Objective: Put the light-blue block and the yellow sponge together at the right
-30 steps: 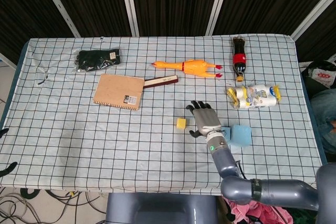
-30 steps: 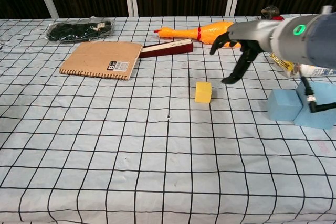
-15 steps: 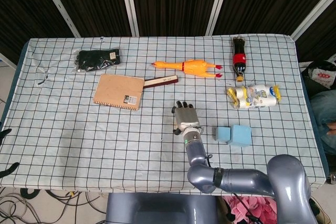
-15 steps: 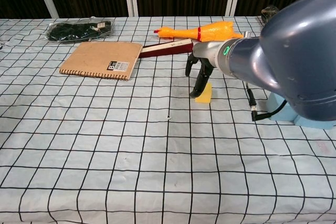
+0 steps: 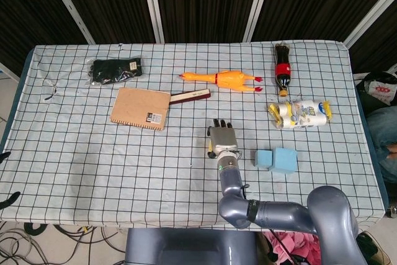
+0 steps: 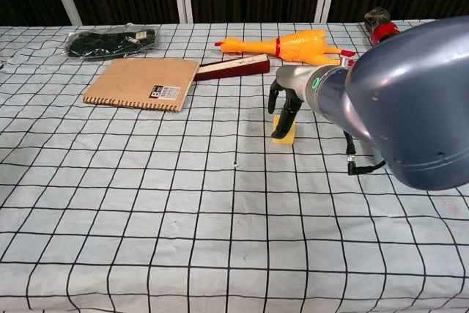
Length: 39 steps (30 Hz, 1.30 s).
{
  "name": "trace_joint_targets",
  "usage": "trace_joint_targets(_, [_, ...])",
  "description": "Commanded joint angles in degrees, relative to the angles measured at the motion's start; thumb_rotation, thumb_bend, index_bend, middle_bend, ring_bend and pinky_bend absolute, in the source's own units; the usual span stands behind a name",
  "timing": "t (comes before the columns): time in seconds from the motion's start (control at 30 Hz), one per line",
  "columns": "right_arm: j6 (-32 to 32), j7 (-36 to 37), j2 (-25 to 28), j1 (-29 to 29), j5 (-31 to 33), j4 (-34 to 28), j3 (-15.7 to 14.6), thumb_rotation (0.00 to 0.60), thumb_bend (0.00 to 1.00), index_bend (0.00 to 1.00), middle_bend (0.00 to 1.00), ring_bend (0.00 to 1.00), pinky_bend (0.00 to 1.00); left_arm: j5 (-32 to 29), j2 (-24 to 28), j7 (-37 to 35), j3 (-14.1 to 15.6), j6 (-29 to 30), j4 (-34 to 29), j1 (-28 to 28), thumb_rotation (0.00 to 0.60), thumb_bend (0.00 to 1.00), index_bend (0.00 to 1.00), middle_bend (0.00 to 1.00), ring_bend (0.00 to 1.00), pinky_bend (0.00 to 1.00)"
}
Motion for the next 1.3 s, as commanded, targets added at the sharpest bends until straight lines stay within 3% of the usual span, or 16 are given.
trace_joint_targets(0.03, [-0.04, 0.01, -0.46, -0.33, -0.66, 0.86, -0.28, 0.6, 0.22, 0.35, 0.04, 0.04, 0.09, 0.02, 0.01, 0.03, 0.02, 0.04, -0.03, 0.03, 0.6, 0.03, 0.18, 0.05, 0.0, 0.0])
trace_joint_targets(1.3, [-2.68, 1.05, -1.41, -3.83, -4.73, 2.83, 1.01, 0.6, 0.31, 0.45, 0.05, 0.04, 0.09, -1.19, -0.21, 0.78, -0.51, 0.05, 0.08, 0.08, 0.6, 0.03, 0.18, 0.05, 0.0, 0.0])
